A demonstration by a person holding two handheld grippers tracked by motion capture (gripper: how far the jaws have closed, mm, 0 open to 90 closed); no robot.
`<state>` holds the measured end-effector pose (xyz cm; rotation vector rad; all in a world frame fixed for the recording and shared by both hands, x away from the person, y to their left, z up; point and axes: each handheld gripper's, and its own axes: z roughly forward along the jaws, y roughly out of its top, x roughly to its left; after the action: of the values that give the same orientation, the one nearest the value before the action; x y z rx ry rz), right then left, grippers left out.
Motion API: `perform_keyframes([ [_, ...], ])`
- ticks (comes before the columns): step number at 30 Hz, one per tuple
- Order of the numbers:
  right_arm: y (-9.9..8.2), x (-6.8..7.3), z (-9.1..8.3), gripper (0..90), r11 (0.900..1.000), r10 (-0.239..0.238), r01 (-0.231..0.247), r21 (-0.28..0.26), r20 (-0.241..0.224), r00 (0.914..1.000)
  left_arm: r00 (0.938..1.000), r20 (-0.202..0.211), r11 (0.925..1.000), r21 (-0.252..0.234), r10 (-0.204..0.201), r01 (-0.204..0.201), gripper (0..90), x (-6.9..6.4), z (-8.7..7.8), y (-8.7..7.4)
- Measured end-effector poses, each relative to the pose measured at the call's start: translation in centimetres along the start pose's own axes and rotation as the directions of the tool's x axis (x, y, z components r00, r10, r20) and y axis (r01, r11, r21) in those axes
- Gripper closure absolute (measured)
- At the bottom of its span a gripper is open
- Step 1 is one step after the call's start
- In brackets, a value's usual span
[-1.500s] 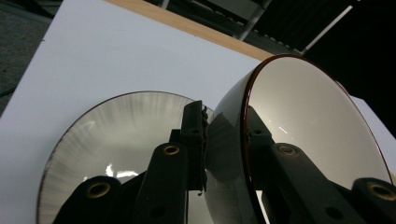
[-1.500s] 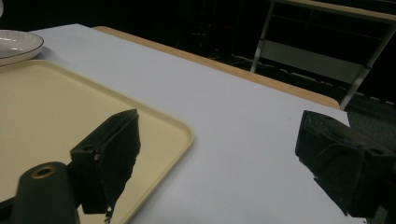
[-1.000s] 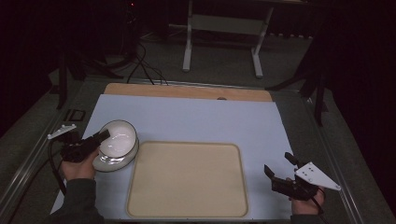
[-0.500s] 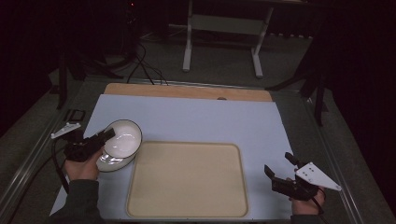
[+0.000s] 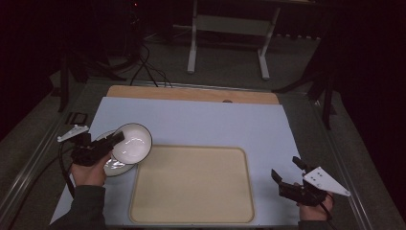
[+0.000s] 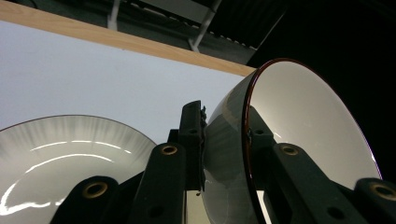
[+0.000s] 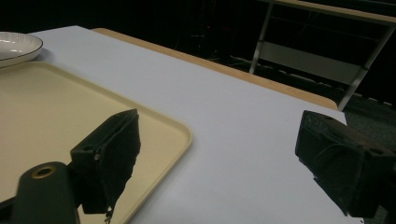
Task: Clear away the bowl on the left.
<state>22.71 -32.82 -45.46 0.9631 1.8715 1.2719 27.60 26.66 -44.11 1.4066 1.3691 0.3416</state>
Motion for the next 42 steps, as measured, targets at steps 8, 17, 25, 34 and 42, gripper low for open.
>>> perform_keyframes([
  [8, 0.0, 0.0, 0.0, 13.7, 1.0000, 0.001, -0.001, -0.001, 0.001, 1.0000, 0.9995, 0.023, 0.9997, 0.012, 0.020, -0.020, 75.7, -1.0, 0.4, -0.1],
  [17, 0.0, 0.0, 0.0, 13.7, 1.0000, 0.001, -0.001, -0.001, 0.001, 1.0000, 0.9982, 0.038, 0.9984, 0.031, 0.046, -0.048, 75.7, -2.0, 1.0, -0.3],
  [25, 0.0, 0.0, 0.0, 13.7, 1.0000, 0.001, -0.001, -0.001, 0.000, 1.0000, 0.9972, 0.050, 0.9972, 0.047, 0.056, -0.059, 75.6, -2.5, 1.5, -0.6],
  [34, 0.0, 0.0, 0.0, 13.7, 1.0000, 0.001, -0.001, -0.001, 0.001, 1.0000, 0.9954, 0.078, 0.9963, 0.060, 0.057, -0.062, 75.6, -3.3, 2.1, -1.0],
  [42, 0.0, 0.0, 0.0, 13.7, 1.0000, 0.000, 0.000, -0.001, 0.000, 1.0000, 0.9941, 0.085, 0.9947, 0.071, 0.068, -0.074, 75.6, -3.9, 2.4, -1.2],
])
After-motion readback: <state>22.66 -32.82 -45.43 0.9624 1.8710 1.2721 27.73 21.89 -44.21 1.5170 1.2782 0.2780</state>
